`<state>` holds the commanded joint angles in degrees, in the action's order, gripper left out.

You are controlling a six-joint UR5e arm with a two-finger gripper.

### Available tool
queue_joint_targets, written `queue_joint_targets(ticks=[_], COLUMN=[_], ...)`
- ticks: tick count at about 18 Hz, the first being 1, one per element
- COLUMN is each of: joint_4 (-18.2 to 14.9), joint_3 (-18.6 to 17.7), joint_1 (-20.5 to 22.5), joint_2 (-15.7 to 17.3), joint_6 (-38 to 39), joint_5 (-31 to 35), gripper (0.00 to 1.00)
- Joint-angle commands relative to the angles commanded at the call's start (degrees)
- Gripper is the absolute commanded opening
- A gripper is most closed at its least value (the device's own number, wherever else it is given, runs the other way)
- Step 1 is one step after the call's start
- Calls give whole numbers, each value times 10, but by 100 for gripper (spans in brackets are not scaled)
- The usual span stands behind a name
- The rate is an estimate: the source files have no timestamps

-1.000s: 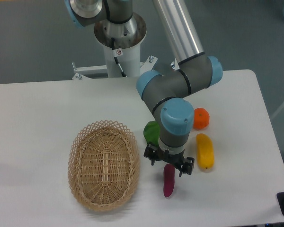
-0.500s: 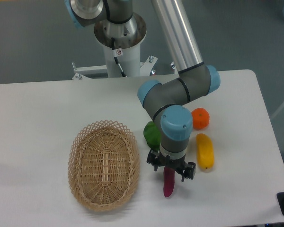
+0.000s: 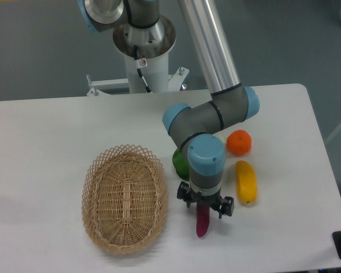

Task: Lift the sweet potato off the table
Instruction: 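Lower the gripper around the purple sweet potato, then close the gripper on the sweet potato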

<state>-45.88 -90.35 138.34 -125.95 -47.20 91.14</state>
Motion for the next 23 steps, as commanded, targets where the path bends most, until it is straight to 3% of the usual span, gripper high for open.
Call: queue_joint_targets(ticks=[2,3,5,7,11,17,21,23], joint_4=[3,4,4,4,4,4,-8,-29], joint_3=[0,0,1,2,4,10,23,25], joint_1=[0,0,0,0,0,0,1,7], joint_2=[-1,-1,0,0,1,8,47,78], joint_6=[0,0,-2,-4,-7,-16,-49,-66], joint_5=[1,3,7,7,7,6,4,2], gripper=[100,93,60,43,34,30,30,30])
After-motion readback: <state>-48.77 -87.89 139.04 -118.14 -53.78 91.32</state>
